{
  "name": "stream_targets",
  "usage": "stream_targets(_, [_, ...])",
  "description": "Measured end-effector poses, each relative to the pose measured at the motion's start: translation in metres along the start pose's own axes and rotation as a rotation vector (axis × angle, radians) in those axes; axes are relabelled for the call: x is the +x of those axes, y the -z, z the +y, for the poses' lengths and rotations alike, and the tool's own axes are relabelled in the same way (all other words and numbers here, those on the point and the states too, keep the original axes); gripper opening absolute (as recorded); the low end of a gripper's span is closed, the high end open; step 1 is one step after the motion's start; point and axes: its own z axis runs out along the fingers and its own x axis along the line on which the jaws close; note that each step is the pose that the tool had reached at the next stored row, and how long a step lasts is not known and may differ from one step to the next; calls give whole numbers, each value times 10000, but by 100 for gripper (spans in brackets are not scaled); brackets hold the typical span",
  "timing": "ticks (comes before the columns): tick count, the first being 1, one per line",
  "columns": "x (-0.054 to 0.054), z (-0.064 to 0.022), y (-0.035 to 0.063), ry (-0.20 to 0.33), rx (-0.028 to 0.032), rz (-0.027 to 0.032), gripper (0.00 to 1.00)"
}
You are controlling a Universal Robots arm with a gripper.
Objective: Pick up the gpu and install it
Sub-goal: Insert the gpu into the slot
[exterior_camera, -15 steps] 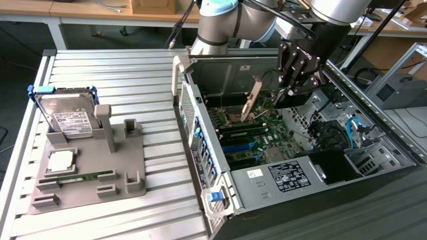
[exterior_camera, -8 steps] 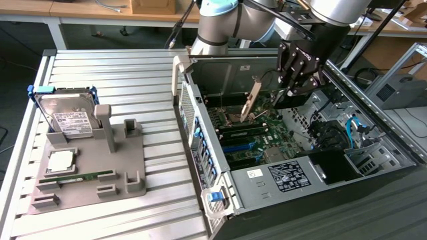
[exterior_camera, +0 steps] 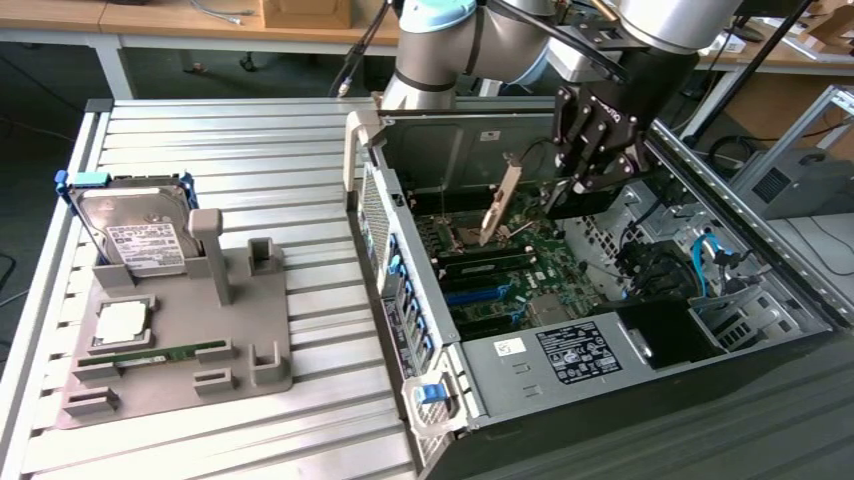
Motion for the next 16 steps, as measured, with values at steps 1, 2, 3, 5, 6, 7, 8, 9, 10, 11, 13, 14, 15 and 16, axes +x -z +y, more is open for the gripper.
stream_targets(1, [0,1,-1,1,0,-1,27])
stream_targets(2, [0,1,-3,2,0,-1,27])
stream_targets(3, [0,2,-4,2,0,-1,27])
stream_targets(5, [0,6,-7,1,0,-1,27])
stream_targets(6, [0,9,-9,1,0,-1,27])
stream_targets(7, [1,11,-11,1,0,-1,27])
stream_targets(8, [1,15,-13,1,0,-1,27])
stream_targets(9, [1,17,-15,1,0,-1,27])
stream_targets(10, [1,20,-16,1,0,-1,27])
stream_targets(11, [1,24,-17,1,0,0,27])
stream_targets(13, [1,31,-20,1,0,0,27])
stream_targets(14, [1,35,-22,2,0,-1,27])
stream_targets(15, [1,39,-24,1,1,-2,27])
stream_targets(16, [1,44,-26,1,0,-1,27])
